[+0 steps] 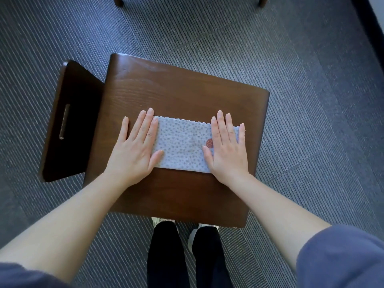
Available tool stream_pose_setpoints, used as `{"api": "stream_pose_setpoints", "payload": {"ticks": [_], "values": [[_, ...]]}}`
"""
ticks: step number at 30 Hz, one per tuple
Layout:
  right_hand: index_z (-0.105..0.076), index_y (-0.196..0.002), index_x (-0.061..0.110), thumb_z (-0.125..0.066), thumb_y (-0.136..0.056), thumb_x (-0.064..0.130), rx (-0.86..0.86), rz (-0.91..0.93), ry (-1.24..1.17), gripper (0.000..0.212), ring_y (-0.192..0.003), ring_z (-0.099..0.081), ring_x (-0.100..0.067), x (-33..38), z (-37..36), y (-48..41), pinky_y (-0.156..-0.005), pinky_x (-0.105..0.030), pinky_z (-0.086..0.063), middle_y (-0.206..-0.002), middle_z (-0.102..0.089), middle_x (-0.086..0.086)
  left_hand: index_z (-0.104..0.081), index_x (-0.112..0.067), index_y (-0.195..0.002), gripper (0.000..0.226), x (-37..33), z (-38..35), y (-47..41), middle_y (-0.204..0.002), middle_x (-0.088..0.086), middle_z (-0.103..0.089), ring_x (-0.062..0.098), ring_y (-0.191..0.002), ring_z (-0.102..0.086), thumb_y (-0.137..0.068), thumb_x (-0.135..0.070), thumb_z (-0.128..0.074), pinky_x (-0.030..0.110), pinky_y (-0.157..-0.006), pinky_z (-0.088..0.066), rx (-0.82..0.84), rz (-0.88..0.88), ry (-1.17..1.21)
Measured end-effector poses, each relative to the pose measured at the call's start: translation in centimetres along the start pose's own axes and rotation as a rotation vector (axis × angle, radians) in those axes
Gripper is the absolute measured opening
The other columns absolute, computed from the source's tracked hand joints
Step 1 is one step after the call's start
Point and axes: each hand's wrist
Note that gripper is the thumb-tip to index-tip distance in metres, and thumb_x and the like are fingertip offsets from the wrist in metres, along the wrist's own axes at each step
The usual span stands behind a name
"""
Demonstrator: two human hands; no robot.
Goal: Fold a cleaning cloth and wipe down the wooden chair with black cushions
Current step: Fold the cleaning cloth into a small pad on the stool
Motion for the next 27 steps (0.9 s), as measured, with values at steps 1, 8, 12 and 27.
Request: {"api": "stream_pose_setpoints", "payload": {"ticks": [1, 8, 12, 27], "values": [[-0.012, -0.154, 0.007, -0.024, -0.097, 0.049, -0.012, 0.012, -0.008, 0.072, -0.151, 0.000, -0.026, 0.4, 0.2, 0.0, -0.119, -0.058, -0.008, -0.163, -0.004, -0.011, -0.001, -0.006, -0.155, 0.073, 0.0, 0.0, 0.1, -0.164, 0.011, 0.003, 0.024, -0.152, 0.006, -0.101, -0.053, -0.016, 0.053, -0.121, -0.001, -0.007, 0.005, 0.007], [-0.008, -0.155, 0.008, -0.027, -0.097, 0.047, -0.047, 0.154, -0.030, 0.072, -0.151, 0.001, -0.024, 6.1, 0.6, -1.7, -0.119, -0.057, -0.003, -0.164, -0.001, -0.009, -0.003, -0.005, -0.156, 0.075, -0.1, -0.2, 0.0, -0.164, 0.013, 0.001, 0.025, -0.152, 0.004, -0.100, -0.053, -0.017, 0.053, -0.121, -0.001, -0.039, -0.001, 0.034], [-0.009, -0.155, 0.010, -0.029, -0.100, 0.049, -0.022, 0.198, 0.012, 0.071, -0.151, 0.001, -0.023, 7.3, -0.1, -2.1, -0.119, -0.058, -0.001, -0.164, -0.002, -0.006, -0.003, -0.005, -0.156, 0.075, 0.0, -0.2, 0.0, -0.164, 0.013, 0.002, 0.025, -0.152, 0.004, -0.101, -0.052, -0.022, 0.053, -0.121, -0.001, -0.044, -0.008, 0.030], [-0.016, -0.155, 0.011, -0.029, -0.097, 0.046, -0.052, 0.084, -0.023, 0.069, -0.151, -0.003, -0.022, -2.0, -0.6, 0.9, -0.119, -0.055, -0.003, -0.163, -0.008, -0.005, -0.001, -0.006, -0.156, 0.074, -0.2, -0.1, 0.0, -0.164, 0.012, 0.004, 0.025, -0.152, 0.006, -0.100, -0.053, -0.018, 0.054, -0.121, 0.001, -0.035, 0.012, 0.010]]}}
Point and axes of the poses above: each hand's wrist, its own y-axis away from the middle knuckle, its own z-axis out of the back of the hand, x = y × z
